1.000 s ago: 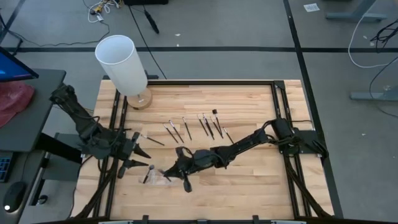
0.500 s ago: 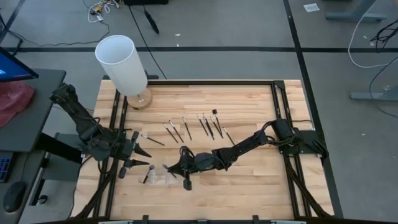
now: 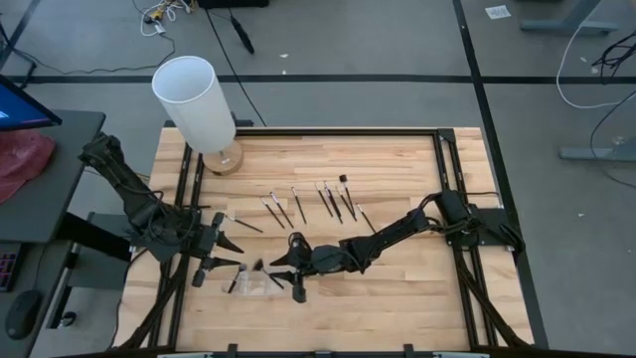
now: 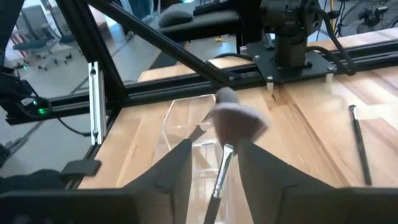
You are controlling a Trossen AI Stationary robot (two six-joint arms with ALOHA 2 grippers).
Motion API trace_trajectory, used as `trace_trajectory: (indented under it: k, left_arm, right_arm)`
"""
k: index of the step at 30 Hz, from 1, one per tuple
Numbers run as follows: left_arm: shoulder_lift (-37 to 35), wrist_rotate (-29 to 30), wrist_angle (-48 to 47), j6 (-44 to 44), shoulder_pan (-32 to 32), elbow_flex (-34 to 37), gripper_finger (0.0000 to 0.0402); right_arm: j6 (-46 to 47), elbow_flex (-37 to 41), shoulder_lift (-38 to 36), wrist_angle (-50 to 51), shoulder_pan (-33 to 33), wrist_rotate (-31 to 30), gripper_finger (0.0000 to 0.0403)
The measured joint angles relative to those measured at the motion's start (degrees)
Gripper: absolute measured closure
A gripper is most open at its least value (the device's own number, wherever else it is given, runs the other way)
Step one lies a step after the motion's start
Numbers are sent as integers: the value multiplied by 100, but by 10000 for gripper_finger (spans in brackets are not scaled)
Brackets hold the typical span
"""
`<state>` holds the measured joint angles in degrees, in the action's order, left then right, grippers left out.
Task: Put items in baskets/containers
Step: Put the liner brush into the transparent organizer
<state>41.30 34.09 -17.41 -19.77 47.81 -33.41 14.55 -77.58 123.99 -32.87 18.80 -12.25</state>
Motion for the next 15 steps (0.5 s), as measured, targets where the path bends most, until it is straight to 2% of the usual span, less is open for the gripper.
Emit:
trace_trajectory:
  k: [7, 11, 15]
  left_arm:
    - [0, 41, -3, 0, 0, 0, 268]
    - [0, 63, -5, 0, -2, 0, 268]
    - [0, 68, -8, 0, -2, 0, 268]
  right_arm:
    - [16, -2, -718, 1165, 114, -168, 282]
    - [36, -2, -1209, 2218, 204, -691, 294]
    - [470, -2, -1616, 3571, 250, -1348, 304]
